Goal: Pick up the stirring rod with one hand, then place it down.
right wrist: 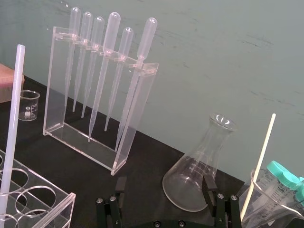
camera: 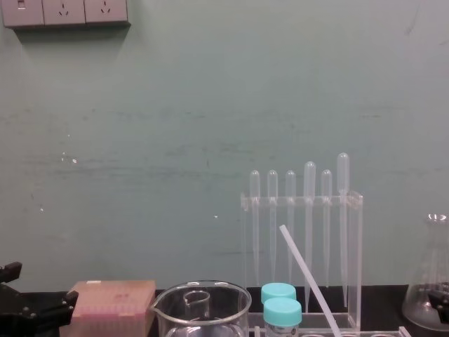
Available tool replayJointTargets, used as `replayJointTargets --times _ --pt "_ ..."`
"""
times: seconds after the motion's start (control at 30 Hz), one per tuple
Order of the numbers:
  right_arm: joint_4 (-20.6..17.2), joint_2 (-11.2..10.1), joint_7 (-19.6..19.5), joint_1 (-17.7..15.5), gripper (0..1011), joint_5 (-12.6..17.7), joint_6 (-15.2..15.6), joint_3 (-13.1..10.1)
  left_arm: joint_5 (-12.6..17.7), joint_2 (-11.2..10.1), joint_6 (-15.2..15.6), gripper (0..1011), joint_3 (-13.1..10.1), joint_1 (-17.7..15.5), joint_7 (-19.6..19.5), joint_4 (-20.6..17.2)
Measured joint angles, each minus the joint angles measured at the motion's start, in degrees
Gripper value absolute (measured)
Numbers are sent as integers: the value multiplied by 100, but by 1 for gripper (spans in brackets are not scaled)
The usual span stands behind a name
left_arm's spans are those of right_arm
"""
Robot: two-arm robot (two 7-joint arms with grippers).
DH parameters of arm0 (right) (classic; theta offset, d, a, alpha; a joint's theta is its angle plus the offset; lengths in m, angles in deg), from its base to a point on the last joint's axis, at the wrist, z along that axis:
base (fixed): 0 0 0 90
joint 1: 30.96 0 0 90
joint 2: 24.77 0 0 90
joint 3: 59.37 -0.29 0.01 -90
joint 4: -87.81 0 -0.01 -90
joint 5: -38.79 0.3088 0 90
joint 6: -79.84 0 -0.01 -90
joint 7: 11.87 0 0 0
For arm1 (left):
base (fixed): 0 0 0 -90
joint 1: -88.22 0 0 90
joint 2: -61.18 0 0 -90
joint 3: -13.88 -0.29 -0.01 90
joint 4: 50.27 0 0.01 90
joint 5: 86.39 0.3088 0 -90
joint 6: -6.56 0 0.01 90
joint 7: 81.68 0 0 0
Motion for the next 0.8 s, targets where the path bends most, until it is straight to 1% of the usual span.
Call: replayJointTargets --times 0.8 --pt "0 0 0 0 1003 0 0 0 0 0 0 1000 0 0 0 0"
